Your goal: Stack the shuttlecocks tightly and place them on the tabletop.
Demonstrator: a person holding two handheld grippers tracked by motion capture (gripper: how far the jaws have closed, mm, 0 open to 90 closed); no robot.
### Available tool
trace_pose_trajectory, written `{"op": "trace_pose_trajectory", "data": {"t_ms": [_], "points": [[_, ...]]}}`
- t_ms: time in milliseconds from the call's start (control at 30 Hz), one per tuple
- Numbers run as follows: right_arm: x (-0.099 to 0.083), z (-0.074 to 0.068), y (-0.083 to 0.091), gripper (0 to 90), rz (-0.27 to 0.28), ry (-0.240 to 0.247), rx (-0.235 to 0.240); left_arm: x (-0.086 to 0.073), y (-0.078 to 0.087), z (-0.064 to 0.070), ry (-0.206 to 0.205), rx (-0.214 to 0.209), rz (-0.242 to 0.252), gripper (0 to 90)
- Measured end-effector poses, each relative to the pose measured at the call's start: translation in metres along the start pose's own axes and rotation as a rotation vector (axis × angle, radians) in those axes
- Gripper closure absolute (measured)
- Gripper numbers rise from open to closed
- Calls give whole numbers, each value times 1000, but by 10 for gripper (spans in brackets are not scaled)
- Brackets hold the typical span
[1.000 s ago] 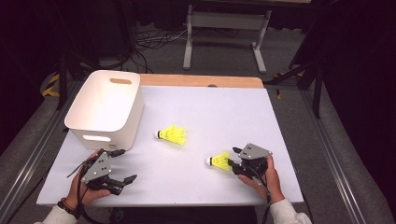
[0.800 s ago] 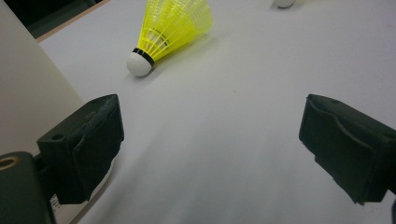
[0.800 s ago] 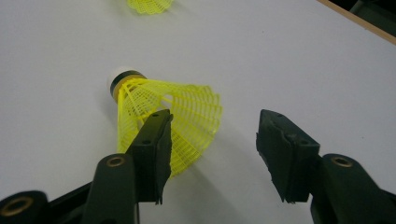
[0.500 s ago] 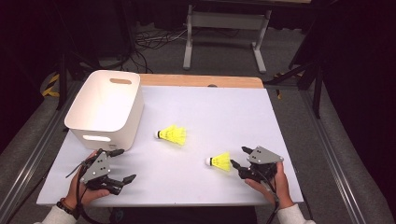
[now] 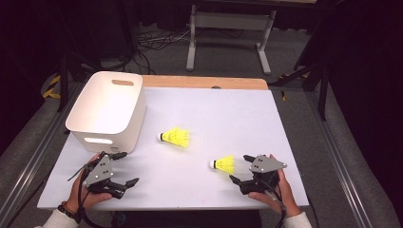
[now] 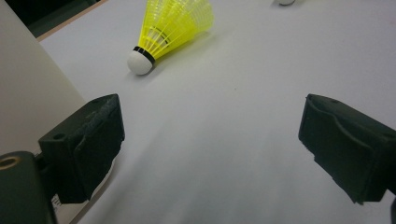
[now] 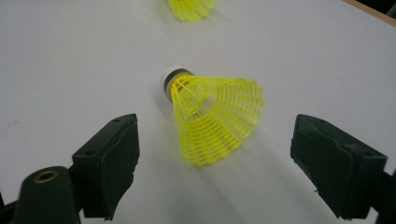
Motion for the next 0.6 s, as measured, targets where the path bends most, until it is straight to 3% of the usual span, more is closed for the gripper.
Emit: {"op": "trace_pose_trajectory", "data": {"t_ms": [200,600], "points": [[-4,-4,-11,133,-11,-23,32,0,0,1,-1,-3,-1,79],[-10,-8,-21,375,-29,-24,81,0,-1,0,-2,-4,-2,79]]}}
Point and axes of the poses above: each handheld gripper's, and its own axes: y roughly backward along the jaws, x roughly out of its top, z roughly to its right, the point moved 5 cm from there along -y, roughly forward along the jaws, and after that the axes turned 6 degrees about y, right-handed, at the moved point
